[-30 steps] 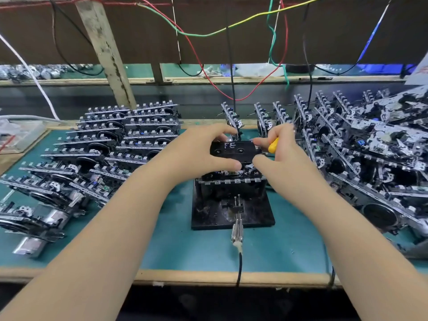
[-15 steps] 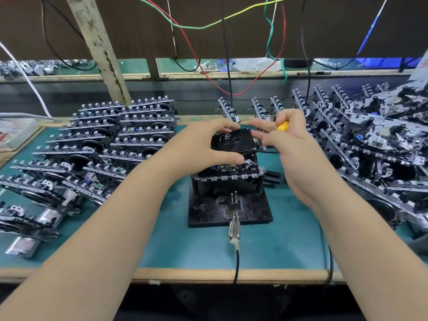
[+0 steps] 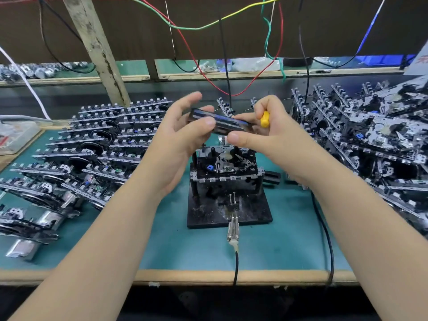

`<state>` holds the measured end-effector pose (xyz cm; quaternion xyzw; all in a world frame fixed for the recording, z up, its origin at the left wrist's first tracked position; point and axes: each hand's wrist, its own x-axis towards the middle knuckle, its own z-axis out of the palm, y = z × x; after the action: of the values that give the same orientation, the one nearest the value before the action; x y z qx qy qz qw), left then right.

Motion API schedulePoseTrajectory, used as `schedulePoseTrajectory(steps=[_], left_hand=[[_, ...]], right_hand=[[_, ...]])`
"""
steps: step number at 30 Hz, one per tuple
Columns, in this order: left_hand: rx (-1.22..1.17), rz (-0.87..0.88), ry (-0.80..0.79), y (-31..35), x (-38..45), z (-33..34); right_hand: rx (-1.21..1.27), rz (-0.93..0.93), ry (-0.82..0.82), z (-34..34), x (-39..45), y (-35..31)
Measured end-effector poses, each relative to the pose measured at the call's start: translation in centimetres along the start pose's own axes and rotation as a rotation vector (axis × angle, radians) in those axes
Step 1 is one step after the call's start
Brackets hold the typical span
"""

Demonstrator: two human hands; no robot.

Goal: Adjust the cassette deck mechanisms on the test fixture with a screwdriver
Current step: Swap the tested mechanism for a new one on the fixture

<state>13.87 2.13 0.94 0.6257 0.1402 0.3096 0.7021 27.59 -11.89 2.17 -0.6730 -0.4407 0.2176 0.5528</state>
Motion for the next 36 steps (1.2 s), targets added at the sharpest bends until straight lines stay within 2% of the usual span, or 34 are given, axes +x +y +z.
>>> schedulePoseTrajectory(steps=[3,6,8,11,14,19,21,27,32,36], left_hand=[[0.494,0.017,0.011,-0.1,-0.1,-1.4],[0.863,0.045,-0.082,-0.7,-0.1,-1.7],[1.020,0.079,-0.122,-0.6,-0.1,-1.5],[1.224,0.133,-0.200,-0.3,0.3,-0.8],[1.349,0.143,-0.228,0.1,0.7,-0.4],[1.285,0.070,-0.434,1.2,0.8,-1.4],[1.377,0.110,-0.516,1.1,0.6,-1.6],[1.437,0.180,-0.493,0.7,0.7,-1.3],[1.368,0.190,-0.530,0.2,0.4,-2.4],[1.287,0.252,-0.553,-0.6,0.1,-2.9]], right_hand=[[-0.263,0.053,-0.126,-1.1,0.5,0.1],[-0.366,0.084,-0.242,-1.3,0.6,0.7],[-0.320,0.095,-0.218,-1.0,0.7,1.2],[-0.266,0.108,-0.081,-0.3,1.3,2.6],[-0.081,0.172,-0.007,0.4,1.5,4.1],[-0.003,0.147,0.056,1.1,1.4,4.7],[0.004,0.135,0.063,1.2,1.3,4.7],[-0.001,0.133,0.096,1.3,0.9,4.6],[0.002,0.119,0.131,1.4,0.7,4.4],[-0.094,0.029,0.212,1.4,-0.1,3.8]])
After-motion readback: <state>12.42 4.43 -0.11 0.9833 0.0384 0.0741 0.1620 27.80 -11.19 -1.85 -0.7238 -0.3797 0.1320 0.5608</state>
